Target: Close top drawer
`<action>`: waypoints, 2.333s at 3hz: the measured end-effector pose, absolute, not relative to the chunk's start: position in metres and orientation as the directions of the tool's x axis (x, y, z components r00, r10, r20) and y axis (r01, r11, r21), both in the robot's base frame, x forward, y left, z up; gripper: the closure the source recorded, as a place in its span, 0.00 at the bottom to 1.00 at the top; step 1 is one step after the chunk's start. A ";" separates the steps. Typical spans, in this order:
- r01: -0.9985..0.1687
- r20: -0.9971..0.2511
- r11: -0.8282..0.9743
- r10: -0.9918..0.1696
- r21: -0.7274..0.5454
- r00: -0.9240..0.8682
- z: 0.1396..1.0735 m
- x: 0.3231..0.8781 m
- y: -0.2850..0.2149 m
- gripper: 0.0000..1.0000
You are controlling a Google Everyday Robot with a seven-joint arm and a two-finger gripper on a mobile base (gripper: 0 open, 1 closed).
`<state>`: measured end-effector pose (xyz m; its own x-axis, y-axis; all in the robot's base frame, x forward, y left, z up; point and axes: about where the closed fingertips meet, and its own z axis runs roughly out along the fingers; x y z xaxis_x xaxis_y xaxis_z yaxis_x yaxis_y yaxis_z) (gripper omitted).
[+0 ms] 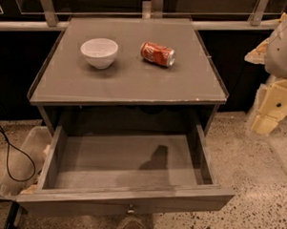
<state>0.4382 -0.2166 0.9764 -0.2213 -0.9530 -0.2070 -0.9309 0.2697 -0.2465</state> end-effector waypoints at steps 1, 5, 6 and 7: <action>-0.930 -0.208 0.270 -0.953 -0.248 -0.221 0.977 0.438 -0.217 0.00; -0.966 -0.346 0.201 -0.928 -0.164 -0.135 0.874 0.370 -0.205 0.65; -0.965 -0.347 0.202 -0.928 -0.166 -0.134 0.875 0.370 -0.204 0.88; -0.972 -0.376 0.208 -0.914 -0.112 -0.152 0.836 0.362 -0.196 1.00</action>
Offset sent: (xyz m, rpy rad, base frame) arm -0.0249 -0.0028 -0.0304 0.0744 0.0169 0.0944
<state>0.3618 -0.1957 0.8357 -0.1523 -0.9141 -0.3758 -0.9717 0.2080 -0.1119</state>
